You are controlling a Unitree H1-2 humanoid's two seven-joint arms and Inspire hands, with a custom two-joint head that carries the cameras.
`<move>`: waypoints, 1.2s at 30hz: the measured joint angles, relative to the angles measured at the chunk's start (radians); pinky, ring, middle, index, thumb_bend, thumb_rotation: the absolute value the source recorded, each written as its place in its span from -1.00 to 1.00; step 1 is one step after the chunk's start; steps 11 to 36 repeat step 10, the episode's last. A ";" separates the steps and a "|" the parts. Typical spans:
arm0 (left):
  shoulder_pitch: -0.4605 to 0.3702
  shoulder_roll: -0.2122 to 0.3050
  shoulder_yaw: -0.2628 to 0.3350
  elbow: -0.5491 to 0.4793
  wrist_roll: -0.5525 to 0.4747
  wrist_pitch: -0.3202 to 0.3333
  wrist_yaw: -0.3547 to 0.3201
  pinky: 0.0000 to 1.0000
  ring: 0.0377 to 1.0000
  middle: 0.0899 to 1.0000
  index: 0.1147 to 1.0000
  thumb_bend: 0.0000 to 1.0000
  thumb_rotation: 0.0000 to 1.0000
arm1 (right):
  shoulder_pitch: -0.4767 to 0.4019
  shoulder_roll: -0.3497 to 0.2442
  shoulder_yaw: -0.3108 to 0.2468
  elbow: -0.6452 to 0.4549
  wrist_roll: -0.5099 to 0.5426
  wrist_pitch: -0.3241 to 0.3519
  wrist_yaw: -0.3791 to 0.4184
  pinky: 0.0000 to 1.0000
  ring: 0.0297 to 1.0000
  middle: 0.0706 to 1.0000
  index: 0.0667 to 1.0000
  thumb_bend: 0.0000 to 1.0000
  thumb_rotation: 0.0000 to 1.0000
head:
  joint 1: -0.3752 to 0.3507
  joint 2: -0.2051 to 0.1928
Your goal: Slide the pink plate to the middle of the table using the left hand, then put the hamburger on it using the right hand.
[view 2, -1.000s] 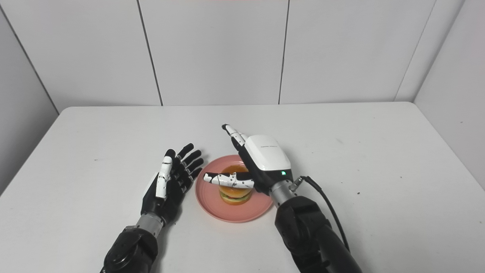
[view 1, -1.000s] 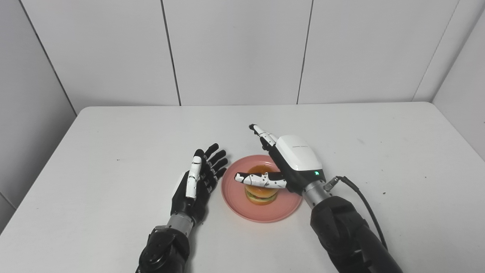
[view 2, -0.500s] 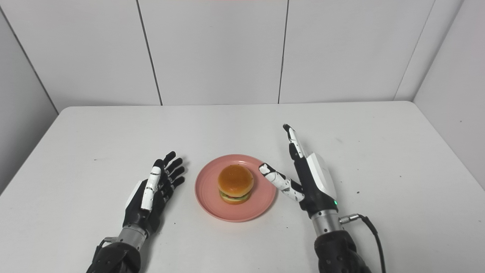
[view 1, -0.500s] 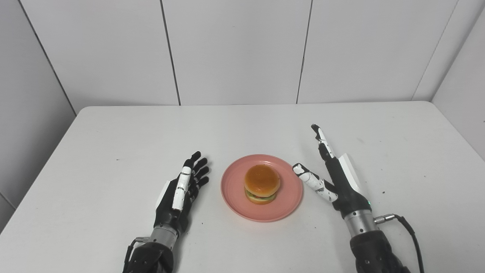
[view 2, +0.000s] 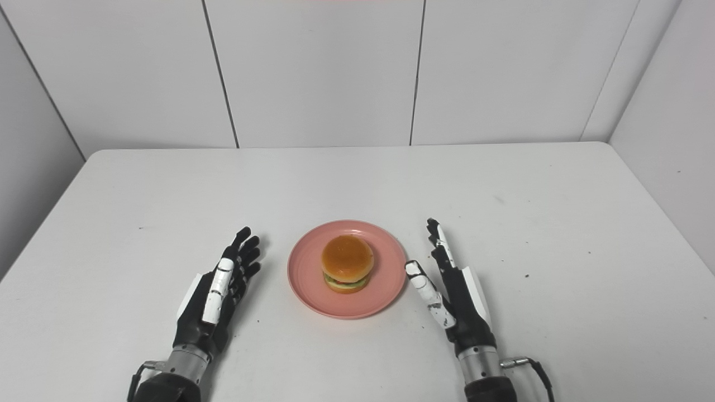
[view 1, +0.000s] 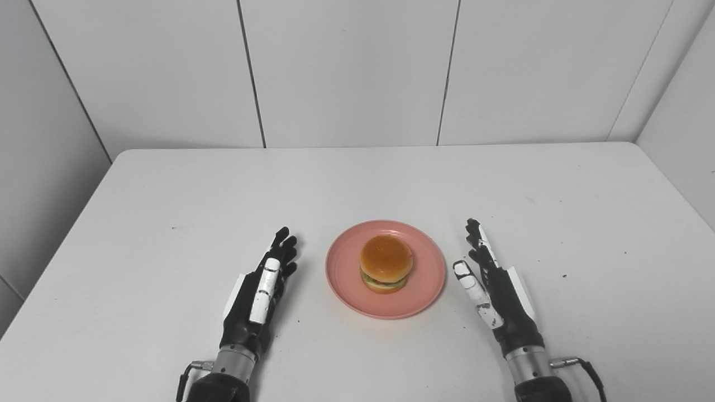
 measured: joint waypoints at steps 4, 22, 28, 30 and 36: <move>0.009 -0.003 -0.008 0.027 0.005 -0.041 0.001 0.95 0.95 0.92 0.91 0.21 0.98 | -0.011 0.002 -0.004 0.019 0.051 -0.015 0.010 0.93 0.98 1.00 1.00 -0.03 1.00 | 0.003 0.000; 0.011 -0.004 -0.011 0.037 0.020 -0.066 0.002 0.94 0.94 0.91 0.91 0.20 1.00 | -0.013 0.001 -0.005 0.029 0.089 -0.015 0.016 0.95 0.98 1.00 1.00 -0.13 1.00 | 0.005 0.002; 0.011 -0.004 -0.011 0.037 0.020 -0.066 0.002 0.94 0.94 0.91 0.91 0.20 1.00 | -0.013 0.001 -0.005 0.029 0.089 -0.015 0.016 0.95 0.98 1.00 1.00 -0.13 1.00 | 0.005 0.002; 0.011 -0.004 -0.011 0.037 0.020 -0.066 0.002 0.94 0.94 0.91 0.91 0.20 1.00 | -0.013 0.001 -0.005 0.029 0.089 -0.015 0.016 0.95 0.98 1.00 1.00 -0.13 1.00 | 0.005 0.002; 0.011 -0.004 -0.011 0.037 0.020 -0.066 0.002 0.94 0.94 0.91 0.91 0.20 1.00 | -0.013 0.001 -0.005 0.029 0.089 -0.015 0.016 0.95 0.98 1.00 1.00 -0.13 1.00 | 0.005 0.002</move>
